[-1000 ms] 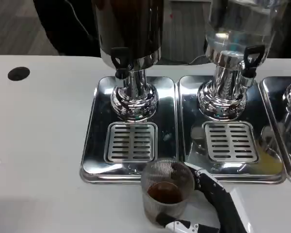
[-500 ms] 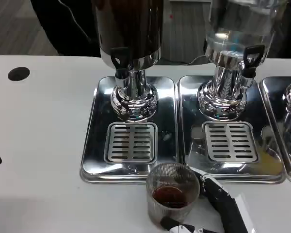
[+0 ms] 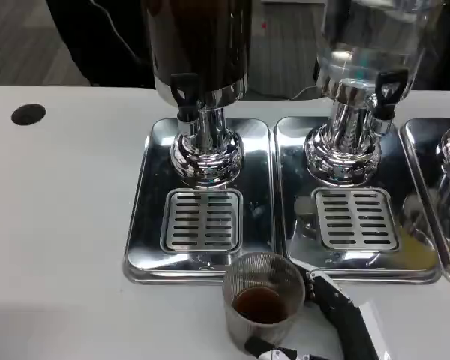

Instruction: Grasp the cup under the faucet to collect the drink, then remove the cup.

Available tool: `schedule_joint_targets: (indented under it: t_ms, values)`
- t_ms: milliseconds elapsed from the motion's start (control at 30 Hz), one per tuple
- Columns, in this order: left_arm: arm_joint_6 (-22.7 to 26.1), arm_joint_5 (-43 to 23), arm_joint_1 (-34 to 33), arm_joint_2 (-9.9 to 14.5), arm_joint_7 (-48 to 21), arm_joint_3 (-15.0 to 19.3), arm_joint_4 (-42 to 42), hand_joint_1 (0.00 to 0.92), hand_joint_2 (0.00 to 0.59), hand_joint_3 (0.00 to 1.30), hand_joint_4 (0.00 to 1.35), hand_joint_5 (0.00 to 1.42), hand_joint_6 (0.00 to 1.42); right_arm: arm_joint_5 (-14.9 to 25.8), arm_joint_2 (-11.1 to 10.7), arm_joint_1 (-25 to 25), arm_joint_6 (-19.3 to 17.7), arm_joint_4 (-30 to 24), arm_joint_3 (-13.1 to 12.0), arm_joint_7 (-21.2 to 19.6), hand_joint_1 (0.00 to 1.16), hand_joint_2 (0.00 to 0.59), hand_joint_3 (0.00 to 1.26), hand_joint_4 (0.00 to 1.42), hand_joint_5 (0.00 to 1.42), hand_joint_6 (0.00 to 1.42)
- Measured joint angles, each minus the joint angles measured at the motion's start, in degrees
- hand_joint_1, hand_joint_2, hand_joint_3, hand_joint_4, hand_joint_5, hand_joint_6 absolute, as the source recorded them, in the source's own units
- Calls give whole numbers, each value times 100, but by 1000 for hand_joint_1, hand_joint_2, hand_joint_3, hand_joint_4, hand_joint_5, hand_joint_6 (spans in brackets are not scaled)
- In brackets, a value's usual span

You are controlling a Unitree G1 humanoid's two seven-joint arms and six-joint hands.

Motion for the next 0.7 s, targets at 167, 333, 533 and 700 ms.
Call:
schedule_joint_targets:
  t_ms: [167,333,533,700]
  values:
    - [-45,0,3,-1,0,16,53,0,18,0,0,0,0,-183,20,-5,0,18,64,-142,880,222,406,400,430,364]
    - [-112,-1,18,-7,0,44,92,0,19,0,0,0,0,-514,2,49,16,-71,142,-341,880,222,407,399,437,365]
    - [-196,-2,23,-23,0,48,129,0,17,0,0,0,0,-757,-11,102,135,-214,220,-531,881,221,402,395,439,366]
    - [-216,-13,36,-25,0,53,160,0,17,0,0,0,0,-776,-30,102,165,-239,252,-556,881,221,395,383,440,367]
